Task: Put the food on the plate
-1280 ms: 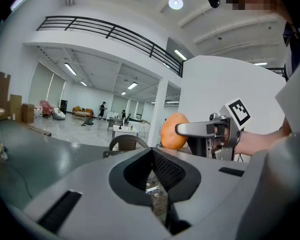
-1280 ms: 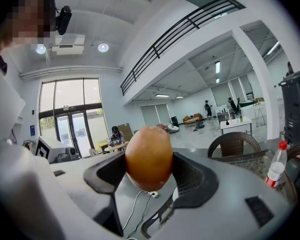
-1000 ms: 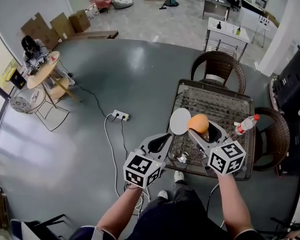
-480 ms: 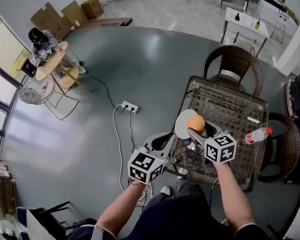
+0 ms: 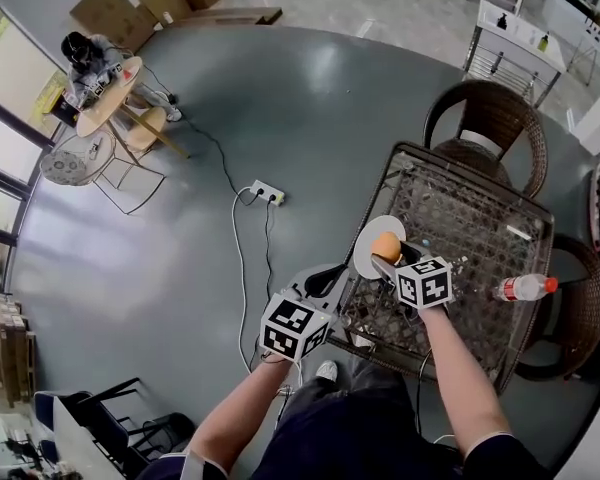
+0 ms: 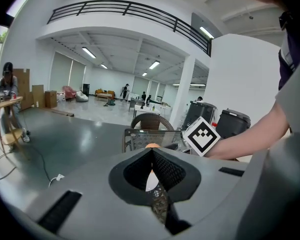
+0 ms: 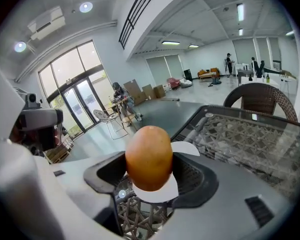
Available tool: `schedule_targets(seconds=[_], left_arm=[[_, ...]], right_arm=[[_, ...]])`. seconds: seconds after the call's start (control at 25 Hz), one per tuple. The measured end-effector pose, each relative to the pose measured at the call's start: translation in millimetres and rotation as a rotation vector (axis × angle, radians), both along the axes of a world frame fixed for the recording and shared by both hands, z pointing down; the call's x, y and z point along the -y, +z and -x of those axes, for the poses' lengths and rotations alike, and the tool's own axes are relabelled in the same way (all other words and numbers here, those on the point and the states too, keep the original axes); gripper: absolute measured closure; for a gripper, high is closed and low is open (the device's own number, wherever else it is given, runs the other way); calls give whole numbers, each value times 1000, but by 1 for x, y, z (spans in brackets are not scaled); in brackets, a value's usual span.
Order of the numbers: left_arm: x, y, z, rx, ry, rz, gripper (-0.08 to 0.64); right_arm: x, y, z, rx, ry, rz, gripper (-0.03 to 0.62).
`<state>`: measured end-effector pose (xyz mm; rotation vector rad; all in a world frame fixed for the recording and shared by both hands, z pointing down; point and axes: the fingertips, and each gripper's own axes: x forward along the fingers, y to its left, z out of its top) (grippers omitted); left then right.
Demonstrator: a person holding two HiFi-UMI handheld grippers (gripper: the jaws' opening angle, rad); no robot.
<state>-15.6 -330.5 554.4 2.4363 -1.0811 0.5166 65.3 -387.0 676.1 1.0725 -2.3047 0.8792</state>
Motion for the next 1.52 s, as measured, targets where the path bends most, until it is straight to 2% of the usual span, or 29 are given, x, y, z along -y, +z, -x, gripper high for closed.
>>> schedule_targets(seconds=[0.24, 0.52, 0.88, 1.28, 1.52], left_arm=[[1, 15, -2, 17, -21, 40, 552], [-4, 22, -3, 31, -50, 74, 552], [1, 26, -7, 50, -53, 89, 552], [4, 23, -3, 35, -17, 86, 551], [11, 14, -3, -3, 55, 71, 552]], right_arm=[[4, 33, 8, -42, -63, 64, 295], [6, 48, 14, -21, -86, 149, 295], [10, 54, 20, 5, -124, 187, 295], [10, 55, 14, -24, -86, 178, 293], [9, 39, 0, -63, 2, 155, 293]])
